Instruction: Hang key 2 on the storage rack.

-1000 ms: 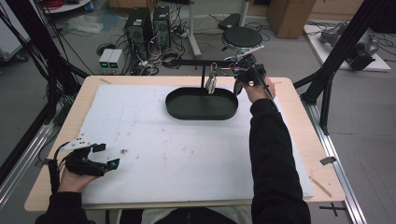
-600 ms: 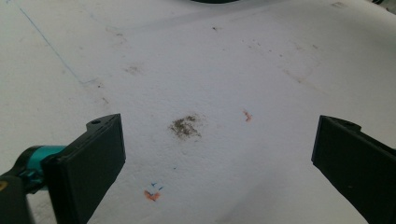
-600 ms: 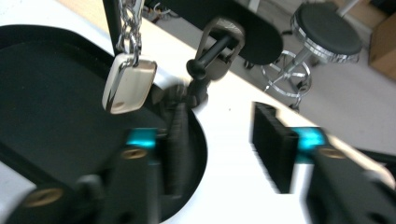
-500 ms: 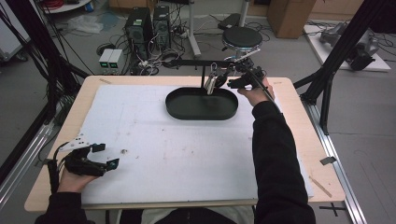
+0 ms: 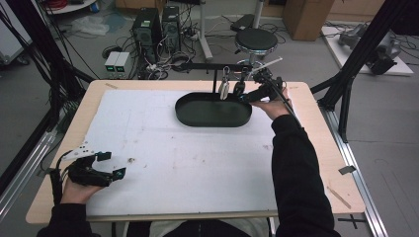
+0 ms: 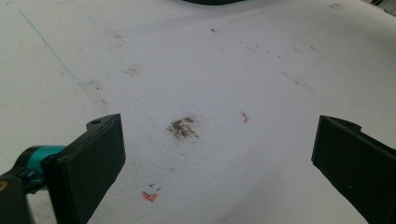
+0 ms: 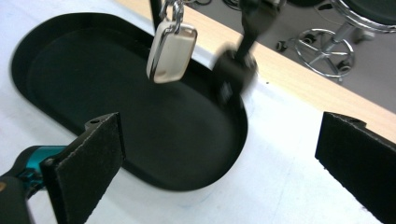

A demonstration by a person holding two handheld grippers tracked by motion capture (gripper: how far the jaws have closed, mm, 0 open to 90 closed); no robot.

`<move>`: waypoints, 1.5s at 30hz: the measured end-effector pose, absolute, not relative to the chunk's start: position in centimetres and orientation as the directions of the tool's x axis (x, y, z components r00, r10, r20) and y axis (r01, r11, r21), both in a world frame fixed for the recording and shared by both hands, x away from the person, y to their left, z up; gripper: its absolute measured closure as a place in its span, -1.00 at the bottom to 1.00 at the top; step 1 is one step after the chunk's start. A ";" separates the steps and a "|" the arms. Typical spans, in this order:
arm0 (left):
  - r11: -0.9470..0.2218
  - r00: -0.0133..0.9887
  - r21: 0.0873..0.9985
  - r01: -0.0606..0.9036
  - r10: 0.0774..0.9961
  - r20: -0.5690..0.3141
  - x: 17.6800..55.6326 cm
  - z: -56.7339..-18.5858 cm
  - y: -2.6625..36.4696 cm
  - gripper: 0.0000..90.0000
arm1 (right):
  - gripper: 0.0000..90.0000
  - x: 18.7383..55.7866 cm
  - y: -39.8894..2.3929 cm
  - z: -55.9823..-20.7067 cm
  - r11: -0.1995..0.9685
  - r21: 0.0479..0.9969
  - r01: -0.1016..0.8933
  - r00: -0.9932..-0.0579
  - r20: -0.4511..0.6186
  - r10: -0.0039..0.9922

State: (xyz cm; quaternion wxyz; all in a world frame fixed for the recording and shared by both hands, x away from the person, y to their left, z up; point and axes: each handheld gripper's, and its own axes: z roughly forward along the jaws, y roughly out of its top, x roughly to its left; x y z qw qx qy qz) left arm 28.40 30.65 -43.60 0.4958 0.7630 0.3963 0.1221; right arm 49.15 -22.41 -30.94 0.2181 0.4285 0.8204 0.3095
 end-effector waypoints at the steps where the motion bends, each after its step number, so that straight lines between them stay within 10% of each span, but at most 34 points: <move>1: -0.193 0.655 0.853 0.485 0.727 -0.207 28.4 -43.6 30.6 -0.93 | -0.98 48.9 -22.7 -31.1 0.432 0.699 0.569 -0.541 -0.077 0.837; 45: -0.207 0.655 0.846 0.491 0.728 -0.202 28.3 -43.6 30.5 -0.93 | -0.98 39.8 -27.9 -38.1 0.309 0.756 0.577 -0.583 0.117 0.804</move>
